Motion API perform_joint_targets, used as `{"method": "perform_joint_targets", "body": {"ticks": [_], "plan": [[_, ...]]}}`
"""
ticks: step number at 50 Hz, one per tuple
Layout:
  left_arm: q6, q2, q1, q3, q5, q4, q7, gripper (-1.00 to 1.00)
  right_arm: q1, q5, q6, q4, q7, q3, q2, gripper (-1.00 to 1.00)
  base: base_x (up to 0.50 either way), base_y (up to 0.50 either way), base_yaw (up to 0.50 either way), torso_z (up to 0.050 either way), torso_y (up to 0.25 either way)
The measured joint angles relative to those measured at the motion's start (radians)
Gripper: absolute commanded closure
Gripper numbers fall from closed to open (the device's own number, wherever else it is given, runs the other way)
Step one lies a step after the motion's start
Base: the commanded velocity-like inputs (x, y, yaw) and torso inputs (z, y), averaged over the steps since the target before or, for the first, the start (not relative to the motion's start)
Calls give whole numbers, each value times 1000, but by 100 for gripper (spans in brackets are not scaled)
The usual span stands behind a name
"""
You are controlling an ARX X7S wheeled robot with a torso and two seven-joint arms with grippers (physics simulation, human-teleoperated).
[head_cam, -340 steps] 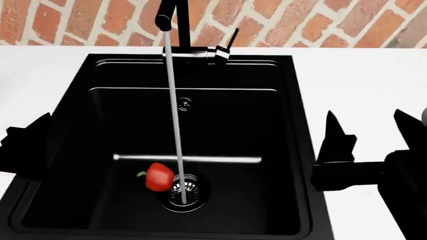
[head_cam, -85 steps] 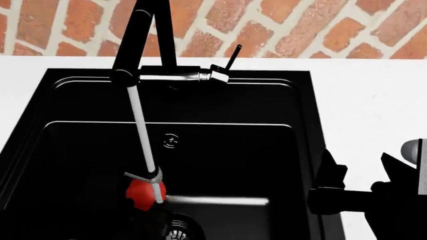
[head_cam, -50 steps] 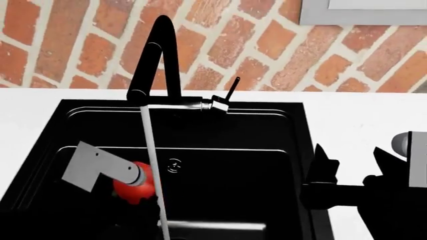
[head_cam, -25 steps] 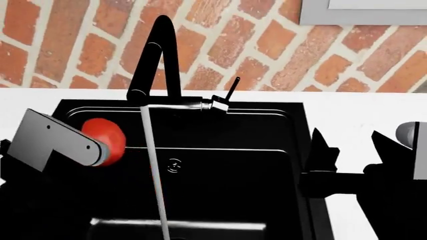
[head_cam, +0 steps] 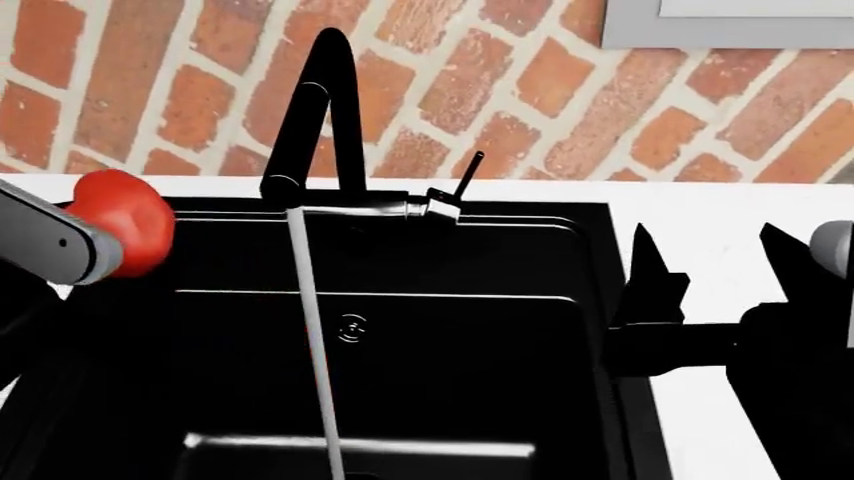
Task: Pick the eggplants and mangos from the sink and place them in one bowl. Place the bell pepper in the other bowl. Then turn off the sink faucet.
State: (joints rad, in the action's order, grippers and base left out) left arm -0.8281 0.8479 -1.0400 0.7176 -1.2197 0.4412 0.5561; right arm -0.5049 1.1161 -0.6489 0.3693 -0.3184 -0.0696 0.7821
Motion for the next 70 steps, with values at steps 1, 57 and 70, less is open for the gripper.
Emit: {"method": "perform_joint_targets", "body": {"ticks": [1, 57, 70], "plan": [[0, 3, -1, -3, -4, 3, 2, 100, -1, 0, -1, 1, -1, 0, 1, -100, -254, 121, 0, 0, 0], [-25, 39, -54, -67, -140, 123, 122, 100, -5, -16, -6, 52, -28, -10, 24, -100, -125, 271, 0, 0, 0], [-19, 56, -53, -82, -160, 129, 124, 100, -13, -20, -7, 44, -28, -16, 20, -100, 51, 387, 0, 0, 0]]}}
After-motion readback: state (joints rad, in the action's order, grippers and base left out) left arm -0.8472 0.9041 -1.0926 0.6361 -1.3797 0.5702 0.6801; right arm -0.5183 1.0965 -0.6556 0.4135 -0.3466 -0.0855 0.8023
